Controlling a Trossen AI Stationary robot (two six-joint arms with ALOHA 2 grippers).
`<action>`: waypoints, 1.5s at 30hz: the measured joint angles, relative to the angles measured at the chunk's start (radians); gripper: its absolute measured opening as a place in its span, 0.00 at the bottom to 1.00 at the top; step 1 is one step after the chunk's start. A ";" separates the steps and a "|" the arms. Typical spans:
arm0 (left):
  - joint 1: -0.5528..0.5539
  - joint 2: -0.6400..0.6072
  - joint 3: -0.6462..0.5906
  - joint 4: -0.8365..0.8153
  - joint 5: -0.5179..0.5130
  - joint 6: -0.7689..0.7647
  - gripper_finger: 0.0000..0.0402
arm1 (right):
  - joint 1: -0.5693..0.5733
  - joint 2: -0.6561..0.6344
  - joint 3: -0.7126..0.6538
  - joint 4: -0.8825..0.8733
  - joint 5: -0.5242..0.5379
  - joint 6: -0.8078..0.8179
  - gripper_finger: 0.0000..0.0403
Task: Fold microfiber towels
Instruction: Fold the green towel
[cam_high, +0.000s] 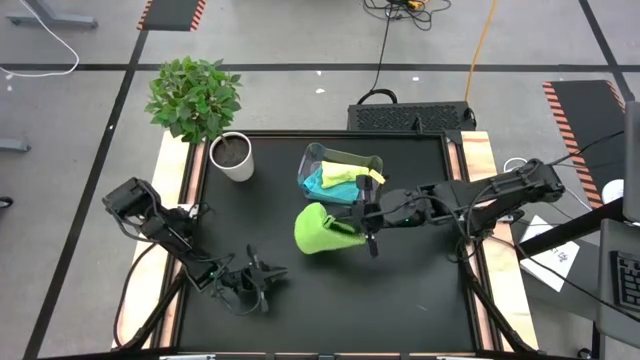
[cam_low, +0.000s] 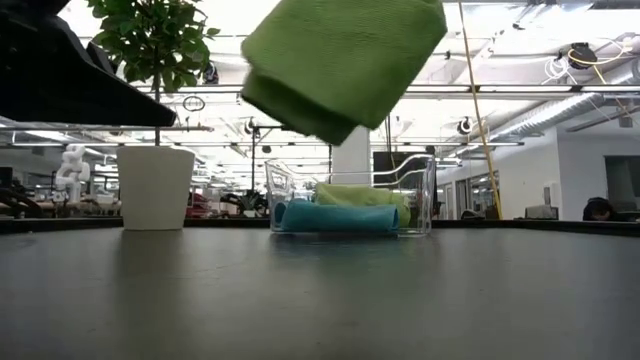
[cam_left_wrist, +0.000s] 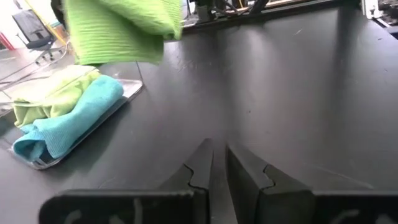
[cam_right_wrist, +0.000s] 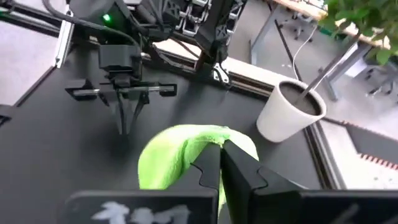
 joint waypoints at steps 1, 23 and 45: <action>0.004 0.000 0.000 0.000 0.000 0.001 0.10 | 0.002 0.000 0.010 -0.005 0.003 -0.013 0.00; 0.080 0.001 0.000 -0.018 0.017 0.019 0.10 | -0.015 -0.009 0.130 -0.097 0.109 -0.035 0.00; 0.126 -0.002 0.000 0.020 -0.043 0.093 0.10 | -0.020 -0.010 0.148 -0.085 0.098 -0.006 0.00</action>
